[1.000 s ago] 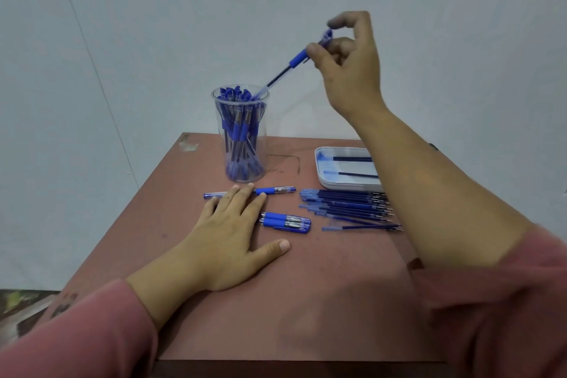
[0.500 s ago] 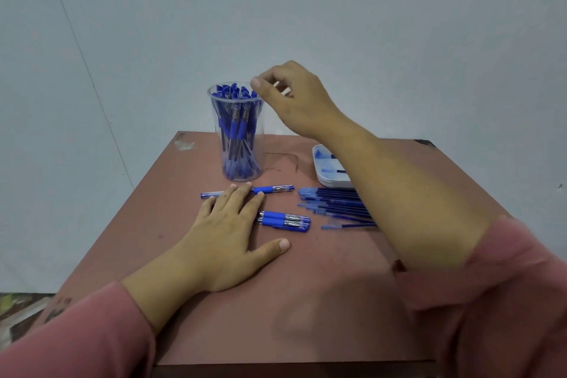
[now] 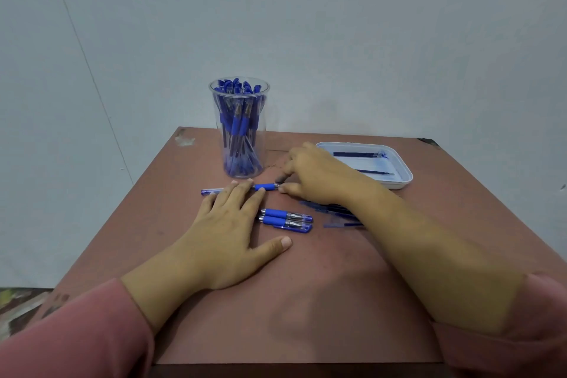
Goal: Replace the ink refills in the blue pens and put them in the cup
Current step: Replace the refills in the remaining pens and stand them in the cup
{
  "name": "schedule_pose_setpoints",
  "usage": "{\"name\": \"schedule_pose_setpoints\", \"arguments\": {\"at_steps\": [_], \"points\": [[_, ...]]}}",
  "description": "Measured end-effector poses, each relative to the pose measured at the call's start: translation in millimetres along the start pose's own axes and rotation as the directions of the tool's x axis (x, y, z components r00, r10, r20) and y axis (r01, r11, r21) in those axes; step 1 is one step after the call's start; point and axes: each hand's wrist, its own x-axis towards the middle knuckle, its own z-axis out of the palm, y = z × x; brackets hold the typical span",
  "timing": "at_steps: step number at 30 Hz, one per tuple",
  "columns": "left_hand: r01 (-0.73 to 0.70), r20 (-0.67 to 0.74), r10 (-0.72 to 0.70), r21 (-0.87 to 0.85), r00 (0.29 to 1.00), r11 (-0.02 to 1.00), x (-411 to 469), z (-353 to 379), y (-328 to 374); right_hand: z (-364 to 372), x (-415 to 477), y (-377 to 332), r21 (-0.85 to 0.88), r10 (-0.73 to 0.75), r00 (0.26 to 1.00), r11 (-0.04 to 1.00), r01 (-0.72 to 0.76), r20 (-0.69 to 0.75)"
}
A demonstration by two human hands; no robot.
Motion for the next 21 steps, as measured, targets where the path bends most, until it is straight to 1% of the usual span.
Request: {"name": "schedule_pose_setpoints", "arguments": {"at_steps": [4,6,8,10,12,15,18,21], "points": [[0.012,-0.018,-0.011,0.002,1.0,1.0,0,-2,1,2,6,-5,-0.067,0.003,1.0,0.998,-0.002,0.013],[0.007,-0.081,-0.008,-0.023,0.997,1.0,2,-5,1,-2,1,-5,-0.039,0.012,1.0,0.999,-0.012,-0.016],[-0.031,-0.176,0.022,-0.048,0.984,0.998,7,-12,0,-11,-10,-2,0.011,0.013,0.998,1.0,-0.012,-0.062],[-0.104,-0.271,0.088,-0.044,0.959,0.994,14,-19,1,-21,-25,0,0.068,-0.014,0.994,0.997,0.021,-0.105],[-0.184,-0.344,0.145,-0.084,0.928,0.979,23,-26,5,-28,-42,2,0.144,-0.037,0.987,0.988,0.059,-0.155],[-0.245,-0.363,0.162,-0.197,0.918,0.949,34,-36,15,-22,-59,7,0.249,-0.016,0.971,0.966,0.077,-0.237],[-0.287,-0.389,0.191,-0.204,0.901,0.936,45,-39,19,-6,-71,15,0.33,0.048,0.925,0.94,0.086,-0.377],[-0.331,-0.425,0.217,-0.215,0.879,0.919,49,-31,14,2,-74,20,0.397,0.101,0.896,0.913,0.089,-0.432]]}}
